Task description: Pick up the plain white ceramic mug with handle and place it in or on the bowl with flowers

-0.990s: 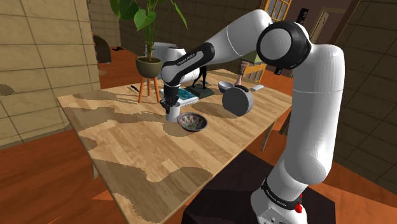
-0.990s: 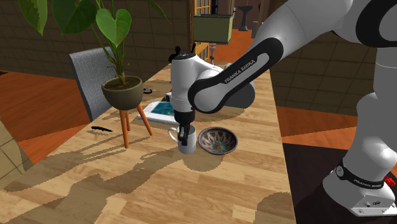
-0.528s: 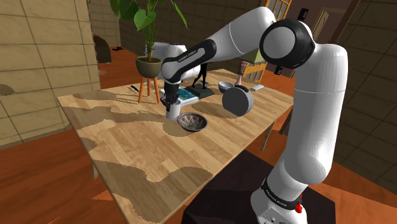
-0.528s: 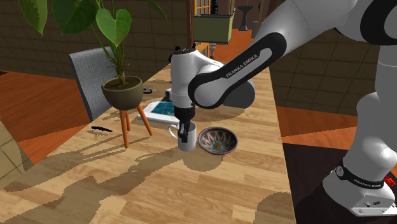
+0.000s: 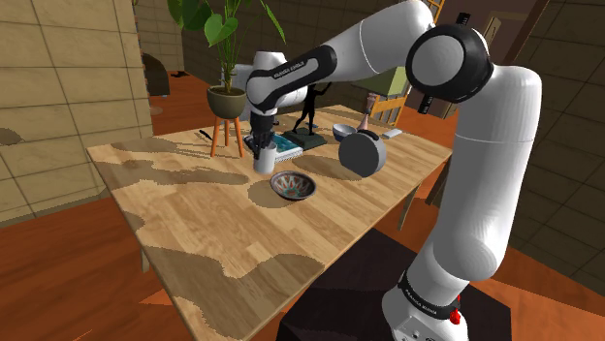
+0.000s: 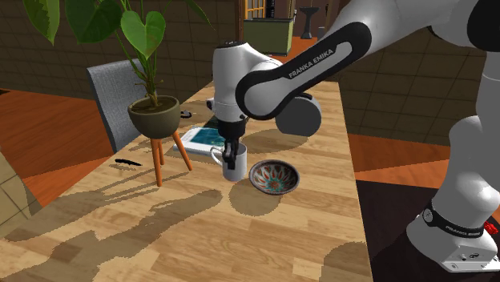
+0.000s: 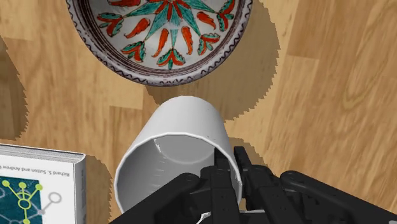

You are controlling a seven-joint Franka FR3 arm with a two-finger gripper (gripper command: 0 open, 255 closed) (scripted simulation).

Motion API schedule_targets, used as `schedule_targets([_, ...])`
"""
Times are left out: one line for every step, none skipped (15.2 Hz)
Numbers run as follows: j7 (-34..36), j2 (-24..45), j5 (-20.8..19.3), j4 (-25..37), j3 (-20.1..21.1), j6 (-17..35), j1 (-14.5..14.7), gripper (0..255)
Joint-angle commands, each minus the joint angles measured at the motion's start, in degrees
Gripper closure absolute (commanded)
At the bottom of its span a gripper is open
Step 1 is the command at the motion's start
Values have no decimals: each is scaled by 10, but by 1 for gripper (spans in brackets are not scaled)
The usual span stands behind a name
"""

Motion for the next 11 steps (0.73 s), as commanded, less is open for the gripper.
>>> schedule_targets([0,-7,0,7,0,-14,0,255])
schedule_targets([0,-10,0,10,0,-21,0,255])
schedule_targets([0,-13,0,14,0,-27,0,255])
schedule_targets([0,-16,0,18,0,-34,0,255])
schedule_targets([0,-19,0,22,0,-41,0,255])
schedule_targets([0,-22,0,26,0,-48,0,255])
schedule_targets([0,-24,0,30,0,-55,0,255])
schedule_targets([0,-27,0,35,0,-62,0,255])
schedule_targets([0,-29,0,39,0,-69,0,255])
schedule_targets([0,-32,0,44,0,-76,0,255])
schedule_targets([0,-34,0,48,0,-83,0,255])
